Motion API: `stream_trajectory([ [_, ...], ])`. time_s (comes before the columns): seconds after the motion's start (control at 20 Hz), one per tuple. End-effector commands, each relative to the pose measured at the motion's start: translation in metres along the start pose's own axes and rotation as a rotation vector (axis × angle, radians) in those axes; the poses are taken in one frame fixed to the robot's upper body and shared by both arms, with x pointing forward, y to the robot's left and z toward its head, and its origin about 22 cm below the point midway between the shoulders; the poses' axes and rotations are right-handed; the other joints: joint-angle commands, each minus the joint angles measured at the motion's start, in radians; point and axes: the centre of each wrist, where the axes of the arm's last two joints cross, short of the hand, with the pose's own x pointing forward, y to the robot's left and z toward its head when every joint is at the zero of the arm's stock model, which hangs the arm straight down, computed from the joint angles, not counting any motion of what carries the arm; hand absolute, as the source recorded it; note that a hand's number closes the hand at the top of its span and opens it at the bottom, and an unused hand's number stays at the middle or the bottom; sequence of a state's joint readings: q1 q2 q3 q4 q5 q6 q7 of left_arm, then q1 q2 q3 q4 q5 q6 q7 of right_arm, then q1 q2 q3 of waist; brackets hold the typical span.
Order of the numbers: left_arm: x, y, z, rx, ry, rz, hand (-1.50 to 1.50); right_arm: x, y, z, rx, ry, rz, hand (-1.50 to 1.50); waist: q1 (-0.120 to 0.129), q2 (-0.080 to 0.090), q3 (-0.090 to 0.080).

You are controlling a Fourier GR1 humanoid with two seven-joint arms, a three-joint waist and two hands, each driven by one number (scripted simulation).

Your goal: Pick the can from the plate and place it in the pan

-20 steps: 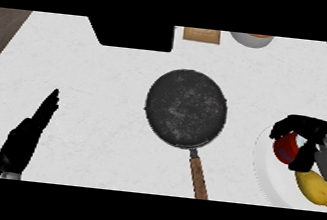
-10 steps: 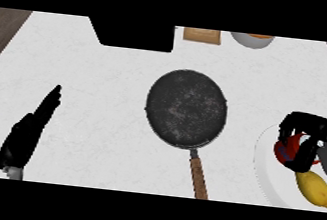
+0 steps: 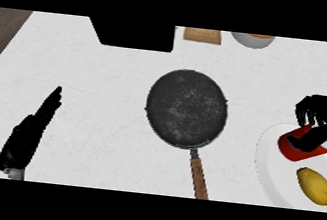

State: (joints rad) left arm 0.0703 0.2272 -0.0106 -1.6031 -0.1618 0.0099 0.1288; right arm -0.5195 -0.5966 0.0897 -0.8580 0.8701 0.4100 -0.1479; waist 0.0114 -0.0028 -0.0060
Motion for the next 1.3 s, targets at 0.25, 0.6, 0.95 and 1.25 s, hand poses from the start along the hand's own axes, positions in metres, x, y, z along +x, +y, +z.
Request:
stream_trajectory([
  [0.25, 0.0, -0.003, 0.005, 0.012, 0.011, 0.011, 0.0, 0.029, -0.048, 0.012, -0.643, -0.303, -0.022, 1.5, -0.009, 0.0, 0.008],
  [0.6, 0.009, 0.004, -0.001, 0.001, 0.004, -0.01, 0.0, 0.08, -0.077, 0.007, -0.681, -0.481, -0.072, 1.5, 0.0, 0.004, 0.006],
  [0.95, 0.002, -0.011, 0.001, -0.006, -0.008, -0.009, 0.0, 0.175, -0.063, -0.011, -0.554, -0.565, -0.176, 1.5, 0.0, 0.003, 0.006],
  [1.25, -0.006, -0.004, -0.007, 0.004, -0.003, 0.0, 0.0, 0.234, -0.04, -0.047, -0.435, -0.568, -0.266, 1.5, 0.014, 0.01, 0.006],
])
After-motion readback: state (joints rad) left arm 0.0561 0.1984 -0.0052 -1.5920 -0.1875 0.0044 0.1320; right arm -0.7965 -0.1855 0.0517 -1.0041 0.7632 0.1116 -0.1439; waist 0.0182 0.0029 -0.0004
